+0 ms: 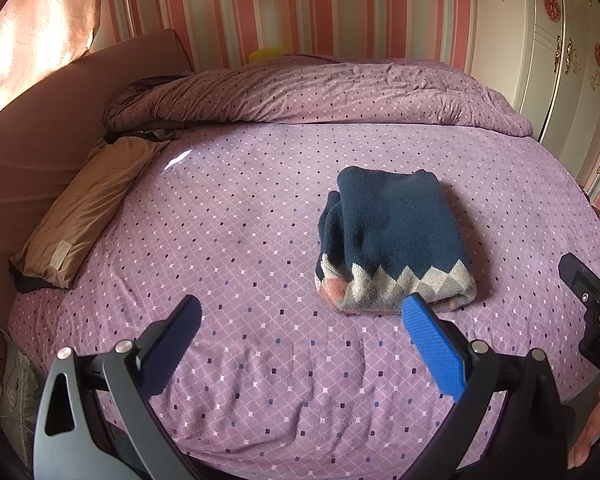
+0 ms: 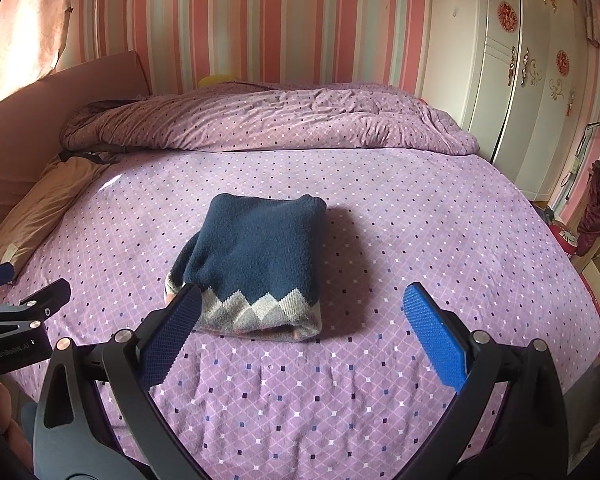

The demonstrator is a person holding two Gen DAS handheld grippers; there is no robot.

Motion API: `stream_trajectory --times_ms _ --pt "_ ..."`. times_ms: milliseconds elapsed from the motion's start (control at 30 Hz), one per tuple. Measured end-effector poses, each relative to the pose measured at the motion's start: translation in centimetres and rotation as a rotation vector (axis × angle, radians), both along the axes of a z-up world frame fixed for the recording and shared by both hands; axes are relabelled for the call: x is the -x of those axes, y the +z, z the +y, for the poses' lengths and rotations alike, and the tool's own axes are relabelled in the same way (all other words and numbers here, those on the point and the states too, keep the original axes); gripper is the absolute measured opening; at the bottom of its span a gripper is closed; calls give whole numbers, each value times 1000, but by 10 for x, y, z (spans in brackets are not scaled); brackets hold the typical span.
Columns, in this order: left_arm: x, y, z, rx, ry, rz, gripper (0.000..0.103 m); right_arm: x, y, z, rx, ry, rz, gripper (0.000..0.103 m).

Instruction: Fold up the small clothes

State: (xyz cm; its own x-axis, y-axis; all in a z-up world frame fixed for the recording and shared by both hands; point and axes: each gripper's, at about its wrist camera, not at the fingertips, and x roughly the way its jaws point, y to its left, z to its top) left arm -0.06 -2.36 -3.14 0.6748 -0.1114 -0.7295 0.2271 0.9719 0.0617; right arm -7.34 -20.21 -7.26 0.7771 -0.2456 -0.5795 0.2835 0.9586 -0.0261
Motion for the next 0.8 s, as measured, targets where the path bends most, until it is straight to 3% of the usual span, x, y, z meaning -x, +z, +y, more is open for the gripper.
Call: stream_trajectory --times_ms 800 --pt "4 7 2 6 19 -43 101 2 4 1 2 0 -9 100"
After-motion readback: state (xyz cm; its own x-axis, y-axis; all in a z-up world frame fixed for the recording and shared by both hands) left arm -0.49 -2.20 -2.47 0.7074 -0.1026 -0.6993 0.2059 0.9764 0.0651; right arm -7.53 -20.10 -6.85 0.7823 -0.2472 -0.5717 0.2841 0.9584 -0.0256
